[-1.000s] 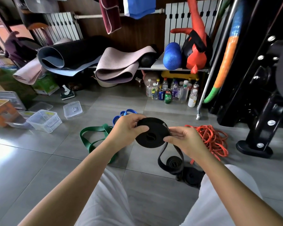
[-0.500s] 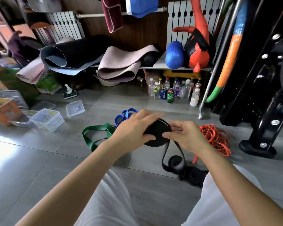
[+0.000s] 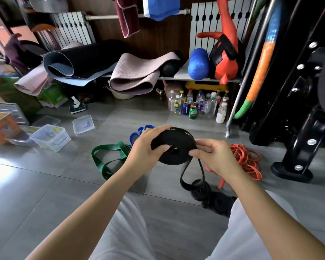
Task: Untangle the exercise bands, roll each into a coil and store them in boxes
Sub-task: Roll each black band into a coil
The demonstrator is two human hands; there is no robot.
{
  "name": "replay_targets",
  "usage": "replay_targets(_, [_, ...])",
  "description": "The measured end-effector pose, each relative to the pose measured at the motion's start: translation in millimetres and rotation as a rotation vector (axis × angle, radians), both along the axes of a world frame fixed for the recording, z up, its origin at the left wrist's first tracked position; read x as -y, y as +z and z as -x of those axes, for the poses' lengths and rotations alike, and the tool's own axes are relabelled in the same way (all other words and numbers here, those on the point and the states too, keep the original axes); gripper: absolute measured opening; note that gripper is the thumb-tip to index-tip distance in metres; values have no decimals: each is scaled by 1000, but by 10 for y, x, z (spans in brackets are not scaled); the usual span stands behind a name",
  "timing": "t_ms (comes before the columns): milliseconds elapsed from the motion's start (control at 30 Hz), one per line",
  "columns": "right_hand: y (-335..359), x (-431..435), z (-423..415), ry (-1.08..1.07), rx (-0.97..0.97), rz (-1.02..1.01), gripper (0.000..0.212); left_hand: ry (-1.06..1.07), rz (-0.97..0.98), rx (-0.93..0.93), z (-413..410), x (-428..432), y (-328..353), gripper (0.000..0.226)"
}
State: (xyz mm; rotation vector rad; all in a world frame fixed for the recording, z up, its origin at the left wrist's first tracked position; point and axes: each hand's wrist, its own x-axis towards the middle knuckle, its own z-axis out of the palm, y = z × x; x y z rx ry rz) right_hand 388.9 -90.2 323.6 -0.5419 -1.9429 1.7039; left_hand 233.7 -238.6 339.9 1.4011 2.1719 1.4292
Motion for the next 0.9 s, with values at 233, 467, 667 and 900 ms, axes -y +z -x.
replay_targets(233, [45,-40,28,-29,1,17,33,-93,52,160,-60,-28,16,53])
replay_targets(467, [47,-25,61,39,82,-145,29,-131,330,-605,-92,-57,124,66])
replay_targets(667, [111,-30,50,1,43,-87,34,-91,235,-341,-67,-61,78,59])
replay_targets(900, [80,-12,1,25,44,-26,30,-51,81,-33,-39,-39,10,62])
